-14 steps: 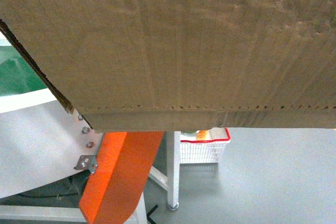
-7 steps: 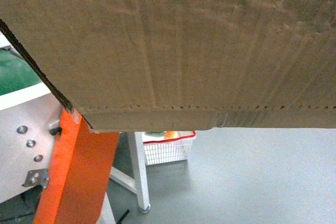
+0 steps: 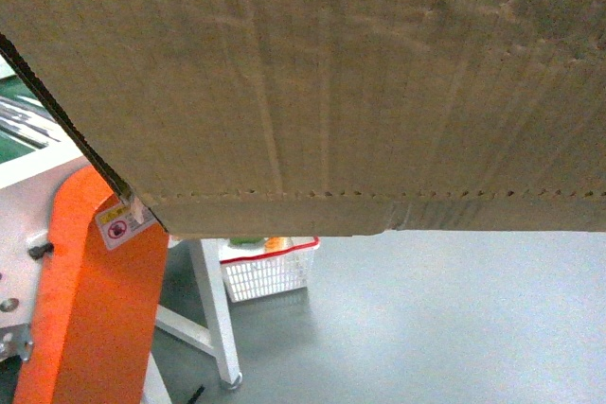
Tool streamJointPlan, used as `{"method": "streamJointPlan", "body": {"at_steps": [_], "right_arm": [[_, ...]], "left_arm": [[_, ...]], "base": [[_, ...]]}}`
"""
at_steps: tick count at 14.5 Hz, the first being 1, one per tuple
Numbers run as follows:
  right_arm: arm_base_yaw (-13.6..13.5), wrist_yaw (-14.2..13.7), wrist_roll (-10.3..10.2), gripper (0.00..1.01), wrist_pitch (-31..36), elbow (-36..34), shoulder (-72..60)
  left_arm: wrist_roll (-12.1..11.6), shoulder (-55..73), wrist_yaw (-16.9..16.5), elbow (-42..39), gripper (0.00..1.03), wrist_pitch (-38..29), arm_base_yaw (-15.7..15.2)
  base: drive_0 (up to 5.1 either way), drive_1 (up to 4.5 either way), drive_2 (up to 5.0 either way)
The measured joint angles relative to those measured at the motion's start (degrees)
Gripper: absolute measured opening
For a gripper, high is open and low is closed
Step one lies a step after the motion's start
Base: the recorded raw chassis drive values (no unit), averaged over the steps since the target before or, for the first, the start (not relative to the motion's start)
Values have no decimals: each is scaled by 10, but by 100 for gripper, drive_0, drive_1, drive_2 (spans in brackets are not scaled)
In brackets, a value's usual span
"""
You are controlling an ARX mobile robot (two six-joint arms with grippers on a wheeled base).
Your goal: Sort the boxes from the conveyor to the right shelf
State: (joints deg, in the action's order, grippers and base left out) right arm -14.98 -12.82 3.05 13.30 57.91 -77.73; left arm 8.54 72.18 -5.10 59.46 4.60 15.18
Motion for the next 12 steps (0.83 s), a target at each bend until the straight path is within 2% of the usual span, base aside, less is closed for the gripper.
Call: {"method": "streamJointPlan", "body": {"at_steps": [12], "right_arm": [[0,0,0,3,0,0,0]], "left_arm": [[0,0,0,0,2,0,0]], "base": [[-169,-169,-169]]}}
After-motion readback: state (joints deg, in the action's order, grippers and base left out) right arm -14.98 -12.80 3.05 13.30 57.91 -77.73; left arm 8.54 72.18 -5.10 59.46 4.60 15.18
